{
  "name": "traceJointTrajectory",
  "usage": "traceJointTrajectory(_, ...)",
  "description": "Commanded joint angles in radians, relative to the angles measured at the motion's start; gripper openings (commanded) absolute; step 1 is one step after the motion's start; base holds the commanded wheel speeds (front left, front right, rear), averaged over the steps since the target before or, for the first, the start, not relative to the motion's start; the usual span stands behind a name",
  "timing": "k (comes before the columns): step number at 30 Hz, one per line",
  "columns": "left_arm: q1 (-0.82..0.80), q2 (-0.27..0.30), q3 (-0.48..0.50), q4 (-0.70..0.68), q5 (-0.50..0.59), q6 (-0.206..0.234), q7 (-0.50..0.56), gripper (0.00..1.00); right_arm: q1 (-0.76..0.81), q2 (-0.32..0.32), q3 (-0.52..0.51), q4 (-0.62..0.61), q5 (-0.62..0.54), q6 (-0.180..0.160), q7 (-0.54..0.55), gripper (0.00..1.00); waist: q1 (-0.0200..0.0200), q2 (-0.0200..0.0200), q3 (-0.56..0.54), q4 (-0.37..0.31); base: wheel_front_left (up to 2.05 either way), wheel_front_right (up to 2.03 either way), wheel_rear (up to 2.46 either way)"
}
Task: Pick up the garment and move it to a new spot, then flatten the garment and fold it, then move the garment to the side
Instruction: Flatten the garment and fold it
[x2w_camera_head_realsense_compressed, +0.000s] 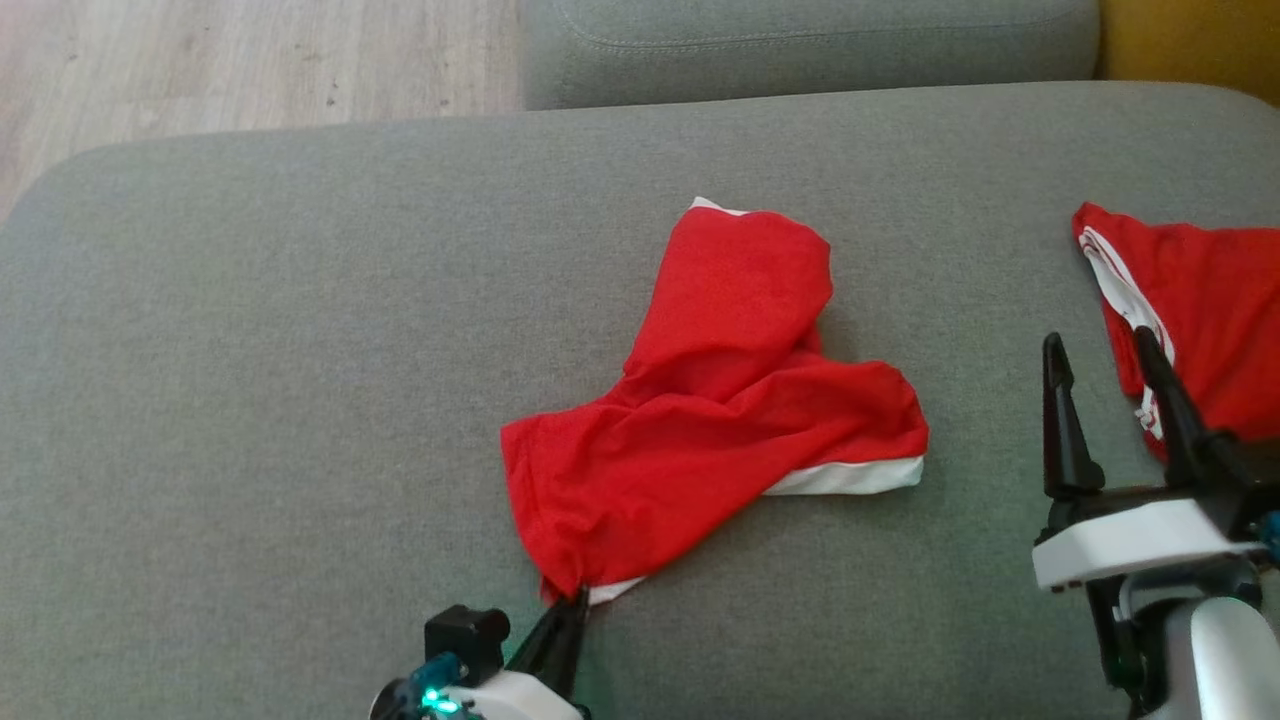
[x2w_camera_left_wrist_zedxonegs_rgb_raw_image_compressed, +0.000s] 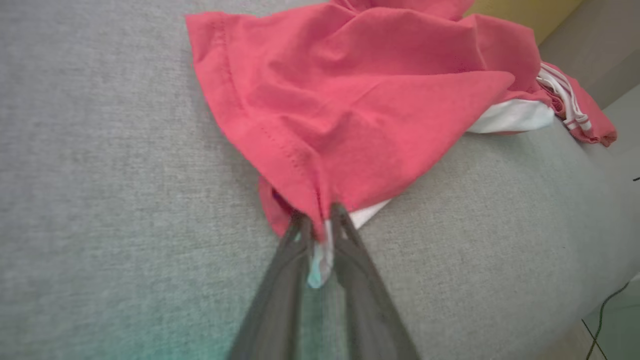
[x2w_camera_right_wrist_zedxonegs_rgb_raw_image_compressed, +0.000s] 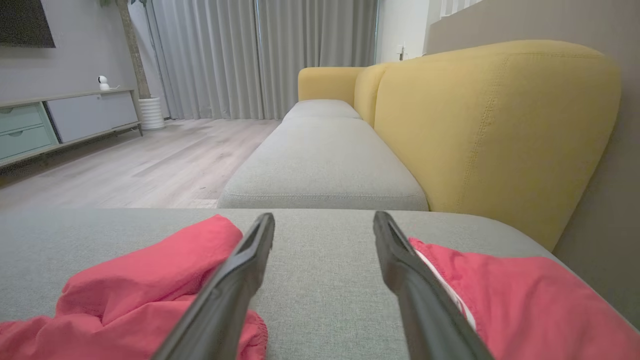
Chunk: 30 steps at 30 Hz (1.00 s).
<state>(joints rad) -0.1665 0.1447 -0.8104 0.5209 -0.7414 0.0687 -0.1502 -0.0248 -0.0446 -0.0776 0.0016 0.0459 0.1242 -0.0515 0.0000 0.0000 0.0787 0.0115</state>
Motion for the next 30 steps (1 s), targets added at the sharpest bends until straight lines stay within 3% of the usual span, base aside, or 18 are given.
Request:
traceJointTrajectory(1,-0.045,-0.005,0.021,-0.007,-0.006,-0.005,-0.018,0.0,-0.01,-0.006,0.018,-0.046,0.009,0.007,-0.002,1.0,0.0,0.0,0.0,-0.003,0.0,0.0,0.0)
traceJointTrajectory(6,-0.078,0.016,0.063,-0.003,0.007,0.012,-0.071,0.0,-0.004,-0.006,0.003,-0.059,0.017,0.007,-0.006,1.0,0.0,0.0,-0.008,0.0,0.0,0.0,0.0)
traceJointTrajectory(16,-0.118,0.154,0.184,-0.029,0.011,0.078,-0.09,0.0,0.028,-0.006,-0.063,-0.036,0.012,0.007,-0.014,1.0,0.0,0.0,-0.009,0.015,0.0,0.0,0.0)
traceJointTrajectory(23,-0.108,0.158,0.182,0.006,0.004,0.083,-0.081,0.0,0.025,-0.006,-0.073,-0.017,0.004,0.007,-0.023,1.0,0.0,0.0,0.002,0.012,0.0,0.0,0.0)
traceJointTrajectory(24,-0.105,0.156,0.18,0.01,0.003,0.083,-0.082,0.16,0.024,-0.006,-0.07,-0.013,0.005,0.007,-0.025,1.0,0.0,0.0,0.002,0.012,0.0,0.0,0.0)
traceJointTrajectory(25,-0.103,0.154,0.179,0.014,0.003,0.082,-0.083,0.47,0.023,-0.006,-0.067,-0.009,0.007,0.007,-0.026,1.0,0.0,0.0,0.001,0.013,0.0,0.0,0.0)
traceJointTrajectory(26,-0.102,0.151,0.18,0.017,0.002,0.082,-0.085,0.99,0.023,-0.006,-0.063,-0.006,0.009,0.007,-0.028,1.0,0.0,0.0,0.0,0.014,0.0,0.0,0.0)
traceJointTrajectory(30,-0.095,0.146,0.191,0.016,0.001,0.084,-0.094,1.0,0.022,-0.006,-0.048,0.008,0.015,0.007,-0.037,1.0,0.0,0.0,-0.013,0.022,0.0,0.0,0.0)
